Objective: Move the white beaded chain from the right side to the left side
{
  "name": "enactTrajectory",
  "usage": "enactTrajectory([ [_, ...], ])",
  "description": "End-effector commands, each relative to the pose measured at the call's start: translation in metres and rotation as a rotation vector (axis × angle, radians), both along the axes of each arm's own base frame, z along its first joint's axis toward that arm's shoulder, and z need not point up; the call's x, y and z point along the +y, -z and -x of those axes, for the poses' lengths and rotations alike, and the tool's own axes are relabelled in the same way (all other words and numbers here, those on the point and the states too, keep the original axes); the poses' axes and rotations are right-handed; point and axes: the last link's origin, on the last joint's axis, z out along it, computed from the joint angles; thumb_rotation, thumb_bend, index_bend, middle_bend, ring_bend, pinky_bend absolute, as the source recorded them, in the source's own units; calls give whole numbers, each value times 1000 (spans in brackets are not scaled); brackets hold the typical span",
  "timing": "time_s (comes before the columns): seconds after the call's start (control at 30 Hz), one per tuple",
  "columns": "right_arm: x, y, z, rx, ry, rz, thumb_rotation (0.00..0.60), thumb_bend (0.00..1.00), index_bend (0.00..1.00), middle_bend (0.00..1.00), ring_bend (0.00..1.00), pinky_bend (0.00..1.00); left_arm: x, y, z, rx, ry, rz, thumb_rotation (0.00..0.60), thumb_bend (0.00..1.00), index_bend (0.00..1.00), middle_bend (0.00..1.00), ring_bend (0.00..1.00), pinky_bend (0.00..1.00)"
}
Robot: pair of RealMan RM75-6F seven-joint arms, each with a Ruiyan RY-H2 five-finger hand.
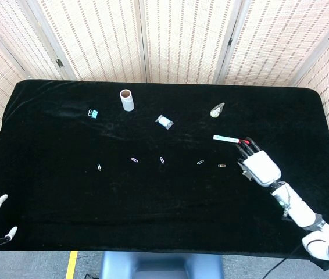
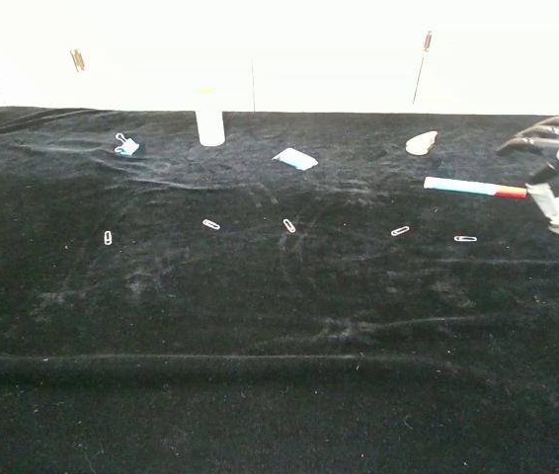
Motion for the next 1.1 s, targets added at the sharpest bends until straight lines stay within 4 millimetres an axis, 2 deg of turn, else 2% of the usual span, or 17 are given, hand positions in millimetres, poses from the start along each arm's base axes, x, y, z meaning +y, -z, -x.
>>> enactTrajectory([
  [0.03,-6,11,-14,-70,30,-37,600,449,804,136,56,0,-1,-1,0,-2,0,-5,600,345,0,14,87,98],
  [0.27,-13,45,-33,-140,59,-113,600,454,804,141,58,0,-2,-2,1,-9,0,-7,600,345,0,14,87,98],
  [0.5,-20,63,-43,-163,65,-145,600,454,804,143,60,0,-4,-4,1,-13,-1,-11,600,345,0,14,88,98],
  [0.77,-21,65,-48,-180,50,-144,600,454,804,143,60,0,-6,-6,3,-19,-8,-21,600,345,0,14,88,98],
  [1.0,-15,48,-69,-269,-25,-123,600,455,804,143,59,0,-8,-7,4,-24,-11,-24,600,345,0,14,88,98],
  [1.1,-15,51,-80,-275,-35,-142,600,454,804,144,61,0,-8,-7,3,-24,-5,-22,600,345,0,14,88,98],
])
